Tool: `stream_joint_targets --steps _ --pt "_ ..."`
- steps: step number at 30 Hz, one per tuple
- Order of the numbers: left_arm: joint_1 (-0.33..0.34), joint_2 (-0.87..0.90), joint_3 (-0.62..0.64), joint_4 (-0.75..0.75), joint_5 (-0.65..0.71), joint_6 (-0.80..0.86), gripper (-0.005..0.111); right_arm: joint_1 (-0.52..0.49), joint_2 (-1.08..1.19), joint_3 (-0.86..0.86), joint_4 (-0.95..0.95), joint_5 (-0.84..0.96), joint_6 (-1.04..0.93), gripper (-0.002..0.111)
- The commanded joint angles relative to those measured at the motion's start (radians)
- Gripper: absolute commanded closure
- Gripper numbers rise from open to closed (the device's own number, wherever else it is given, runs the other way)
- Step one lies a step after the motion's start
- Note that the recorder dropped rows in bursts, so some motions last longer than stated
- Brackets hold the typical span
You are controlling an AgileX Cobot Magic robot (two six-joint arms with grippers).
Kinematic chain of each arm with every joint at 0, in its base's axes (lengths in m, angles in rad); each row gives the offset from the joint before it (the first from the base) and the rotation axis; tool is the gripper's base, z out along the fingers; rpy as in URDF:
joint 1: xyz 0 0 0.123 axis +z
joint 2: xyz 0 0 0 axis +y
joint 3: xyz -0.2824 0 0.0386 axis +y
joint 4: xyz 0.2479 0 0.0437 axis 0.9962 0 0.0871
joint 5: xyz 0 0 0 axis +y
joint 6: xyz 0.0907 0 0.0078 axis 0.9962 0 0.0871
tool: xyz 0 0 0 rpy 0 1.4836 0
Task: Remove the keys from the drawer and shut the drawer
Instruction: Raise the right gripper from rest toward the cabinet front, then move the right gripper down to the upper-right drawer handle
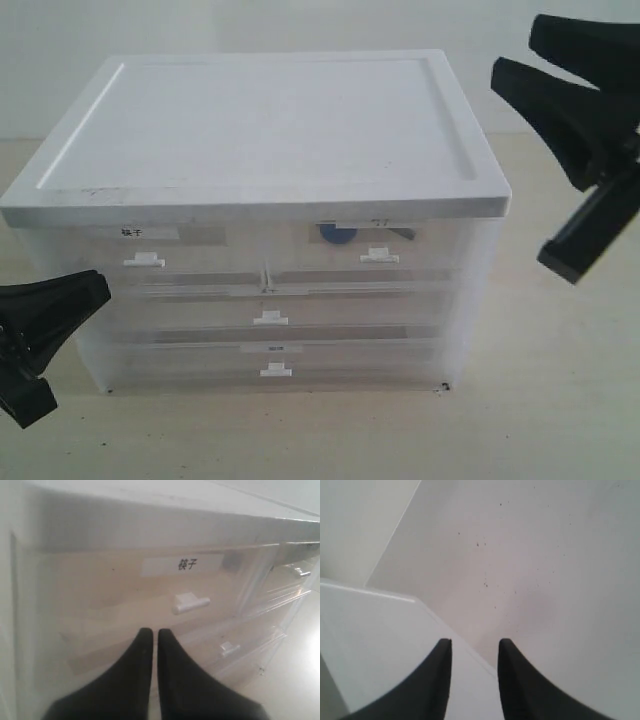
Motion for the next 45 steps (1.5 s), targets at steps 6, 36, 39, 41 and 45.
stream_joint_targets --steps 6,36,39,41,45 --pt "0.002 0.006 0.003 -0.006 -0.017 0.003 0.102 0.316 0.024 -0.391 0.238 0.611 -0.195 0.080" --pt "0.002 0.006 0.003 0.044 -0.017 -0.025 0.102 0.983 0.400 -0.586 0.067 1.688 -0.364 0.080" --pt "0.002 0.006 0.003 0.044 -0.017 -0.025 0.102 0.983 0.400 -0.519 -0.013 1.678 -0.317 0.080" --pt "0.002 0.006 0.003 0.044 -0.017 -0.025 0.102 0.983 0.400 -0.482 -0.099 1.667 -0.248 0.080" --pt "0.002 0.006 0.003 0.044 -0.017 -0.035 0.102 0.983 0.400 -0.448 -0.235 1.654 -0.101 0.080"
